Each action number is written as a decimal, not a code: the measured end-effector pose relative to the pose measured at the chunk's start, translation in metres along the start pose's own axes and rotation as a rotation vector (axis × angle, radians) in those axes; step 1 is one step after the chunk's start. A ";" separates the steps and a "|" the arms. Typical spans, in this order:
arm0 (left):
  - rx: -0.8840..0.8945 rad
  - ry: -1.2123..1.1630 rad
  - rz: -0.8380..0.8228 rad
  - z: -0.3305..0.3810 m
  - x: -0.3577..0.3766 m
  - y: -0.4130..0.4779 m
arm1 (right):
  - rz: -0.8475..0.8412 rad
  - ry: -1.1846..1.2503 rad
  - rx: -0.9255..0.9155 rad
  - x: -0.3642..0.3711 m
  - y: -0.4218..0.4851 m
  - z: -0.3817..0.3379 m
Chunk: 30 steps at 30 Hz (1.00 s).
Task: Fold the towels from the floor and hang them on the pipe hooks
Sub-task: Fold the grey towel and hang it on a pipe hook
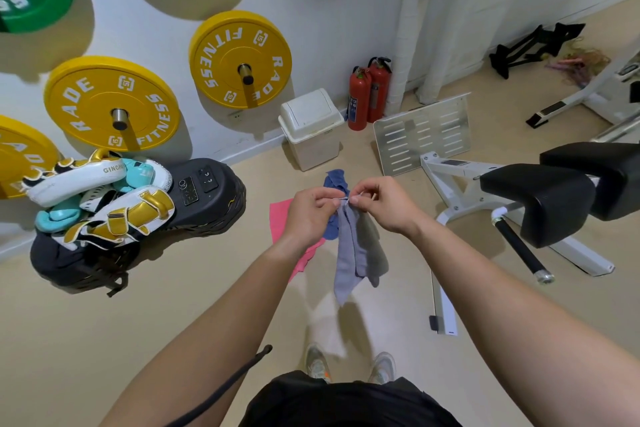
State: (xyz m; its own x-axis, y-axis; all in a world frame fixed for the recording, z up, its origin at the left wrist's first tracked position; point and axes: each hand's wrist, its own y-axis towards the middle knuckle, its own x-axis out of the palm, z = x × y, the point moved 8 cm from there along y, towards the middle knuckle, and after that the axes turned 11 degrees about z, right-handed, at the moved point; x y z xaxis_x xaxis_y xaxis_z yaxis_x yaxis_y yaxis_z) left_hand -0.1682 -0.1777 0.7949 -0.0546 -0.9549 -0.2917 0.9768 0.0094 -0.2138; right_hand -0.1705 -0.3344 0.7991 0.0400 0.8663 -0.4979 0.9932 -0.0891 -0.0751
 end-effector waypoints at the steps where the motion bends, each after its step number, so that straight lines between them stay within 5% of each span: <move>1: -0.006 -0.019 -0.009 0.000 0.001 -0.001 | 0.008 0.018 0.012 0.000 0.000 0.002; 15: 0.009 -0.097 -0.057 0.010 0.007 -0.005 | 0.098 0.170 0.201 0.004 0.000 0.005; 23: 0.218 0.200 0.028 0.018 -0.012 0.010 | -0.036 -0.078 0.095 0.012 0.007 0.009; 30: 0.326 0.343 0.139 0.035 -0.035 0.024 | -0.319 -0.319 0.145 0.036 -0.011 0.024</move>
State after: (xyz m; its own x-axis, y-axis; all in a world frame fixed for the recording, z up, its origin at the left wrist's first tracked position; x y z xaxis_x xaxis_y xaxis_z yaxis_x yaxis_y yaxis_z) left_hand -0.1353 -0.1547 0.8325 0.0695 -0.7981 -0.5985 0.9906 -0.0158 0.1362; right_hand -0.1828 -0.3141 0.7613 -0.3227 0.6693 -0.6692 0.9240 0.0696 -0.3760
